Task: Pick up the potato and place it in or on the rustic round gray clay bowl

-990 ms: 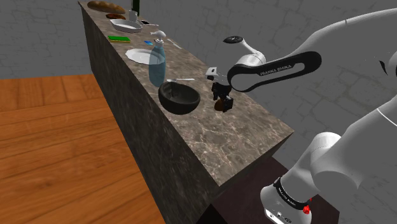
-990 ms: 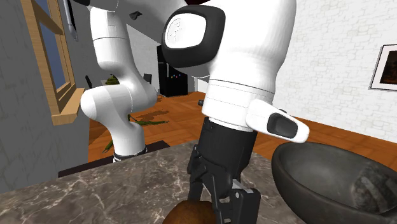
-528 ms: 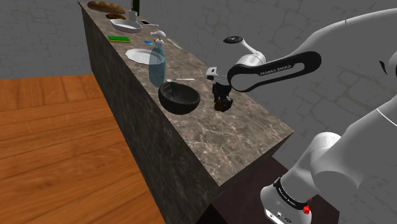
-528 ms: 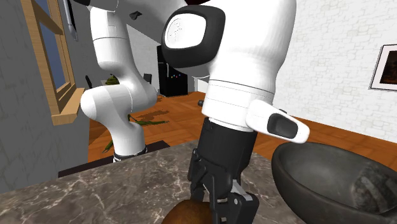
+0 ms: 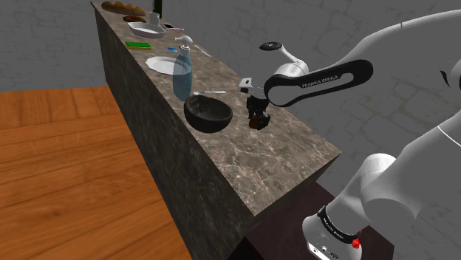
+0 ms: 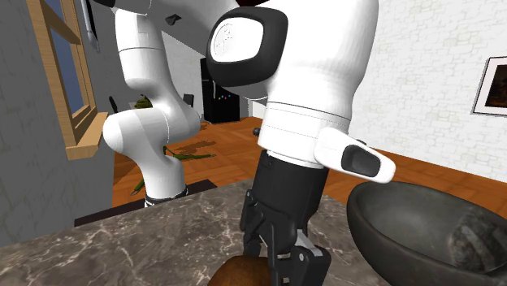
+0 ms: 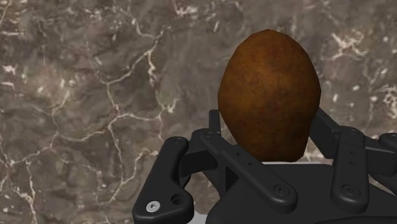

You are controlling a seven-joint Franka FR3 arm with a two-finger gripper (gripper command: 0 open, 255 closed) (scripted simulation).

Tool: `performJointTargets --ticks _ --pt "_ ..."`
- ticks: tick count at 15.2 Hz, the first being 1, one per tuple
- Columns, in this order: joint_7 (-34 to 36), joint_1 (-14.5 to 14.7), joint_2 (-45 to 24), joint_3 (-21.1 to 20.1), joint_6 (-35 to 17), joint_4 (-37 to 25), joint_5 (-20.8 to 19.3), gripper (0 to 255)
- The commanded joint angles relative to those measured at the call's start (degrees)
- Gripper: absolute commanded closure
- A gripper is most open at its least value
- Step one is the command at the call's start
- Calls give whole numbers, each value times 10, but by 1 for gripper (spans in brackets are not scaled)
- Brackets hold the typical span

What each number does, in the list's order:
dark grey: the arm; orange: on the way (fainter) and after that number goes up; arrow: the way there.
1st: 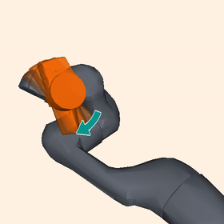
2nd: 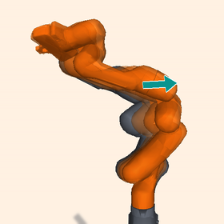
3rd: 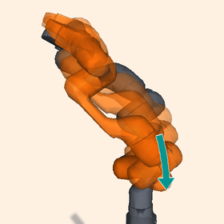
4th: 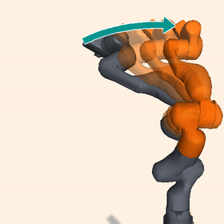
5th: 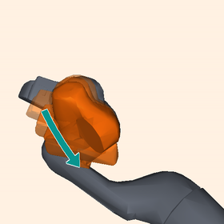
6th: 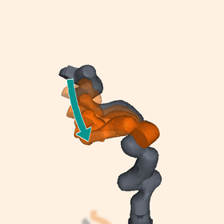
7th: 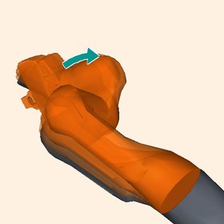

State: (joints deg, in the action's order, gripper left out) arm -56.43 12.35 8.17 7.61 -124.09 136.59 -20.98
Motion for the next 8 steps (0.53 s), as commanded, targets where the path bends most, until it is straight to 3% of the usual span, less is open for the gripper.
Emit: performJointTargets --ticks 1,8 --pt "-2 0 4 0 8 -3 1 255" --pt "-18 3 31 -3 62 -32 10 255"
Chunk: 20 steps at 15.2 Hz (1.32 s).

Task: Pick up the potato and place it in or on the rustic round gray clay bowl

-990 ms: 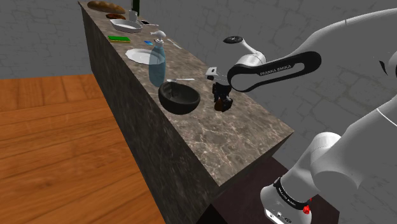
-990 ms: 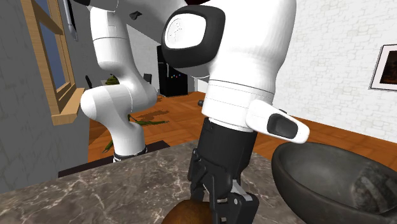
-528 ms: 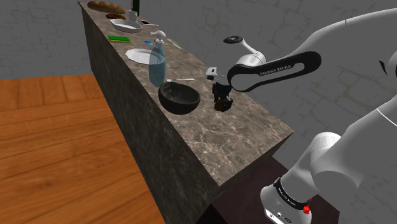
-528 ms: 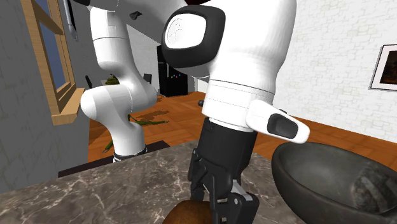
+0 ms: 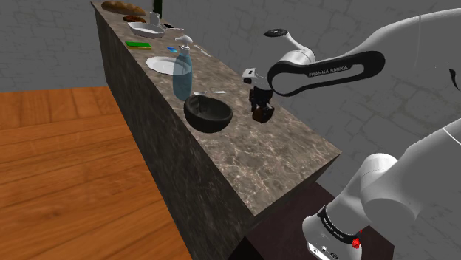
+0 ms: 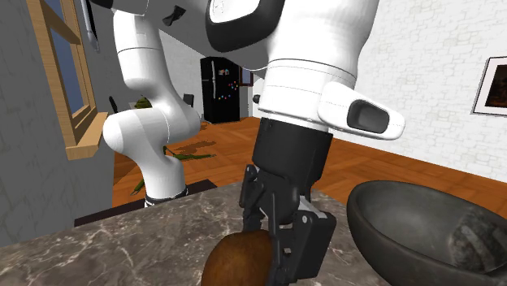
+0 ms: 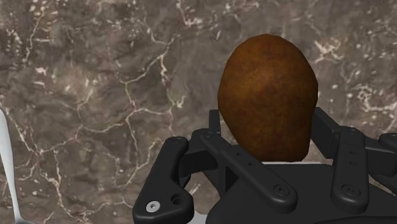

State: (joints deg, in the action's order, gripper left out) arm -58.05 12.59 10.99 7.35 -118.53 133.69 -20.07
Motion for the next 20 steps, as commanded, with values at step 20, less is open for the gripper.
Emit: performJointTargets --ticks 20 --pt "-41 6 45 -9 157 -117 18 255"
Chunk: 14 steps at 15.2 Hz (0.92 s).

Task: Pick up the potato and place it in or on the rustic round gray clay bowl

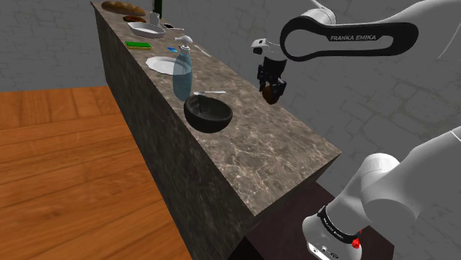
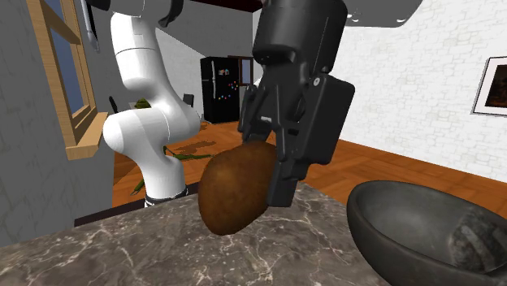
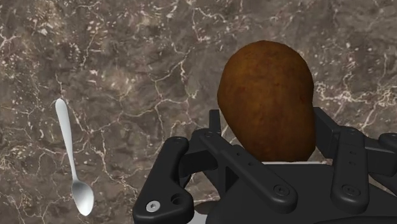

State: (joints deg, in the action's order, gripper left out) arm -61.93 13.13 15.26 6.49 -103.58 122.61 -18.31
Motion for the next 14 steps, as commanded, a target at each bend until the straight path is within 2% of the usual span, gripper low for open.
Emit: performJointTargets --ticks 1,5,14 --pt "-4 0 3 -1 15 -13 1 255" --pt "-11 1 4 -2 41 -38 3 255" --pt "76 45 -124 -59 78 -178 29 255"
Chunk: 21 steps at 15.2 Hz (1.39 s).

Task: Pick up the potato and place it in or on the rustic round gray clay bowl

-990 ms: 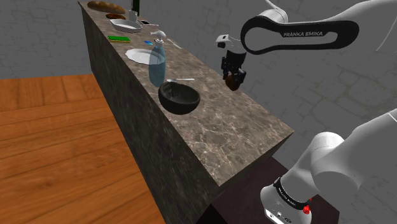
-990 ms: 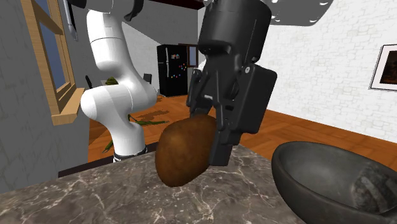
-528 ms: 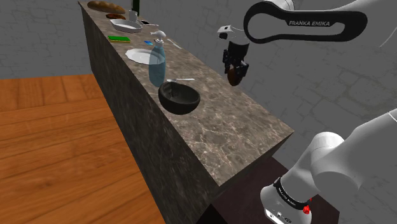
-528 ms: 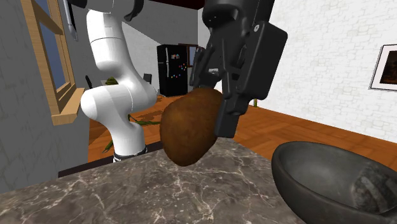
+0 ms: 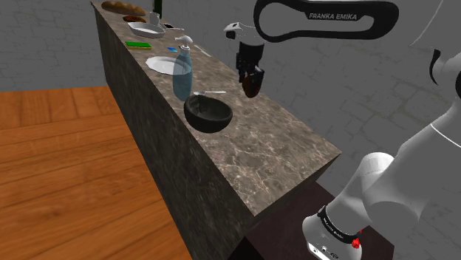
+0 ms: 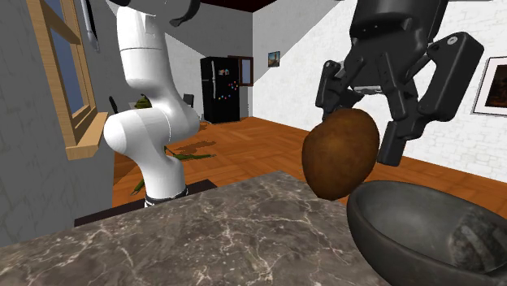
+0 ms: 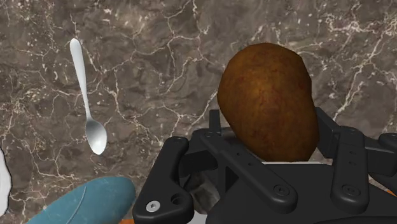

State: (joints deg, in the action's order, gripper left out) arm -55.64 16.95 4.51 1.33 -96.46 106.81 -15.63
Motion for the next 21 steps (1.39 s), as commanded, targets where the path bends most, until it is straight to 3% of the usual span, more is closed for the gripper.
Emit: performJointTargets --ticks 1,9,21 --pt "21 11 -33 -13 13 -39 4 255" --pt "86 56 -190 -49 80 -245 6 255" --pt "106 53 -189 -47 -10 -152 5 255"
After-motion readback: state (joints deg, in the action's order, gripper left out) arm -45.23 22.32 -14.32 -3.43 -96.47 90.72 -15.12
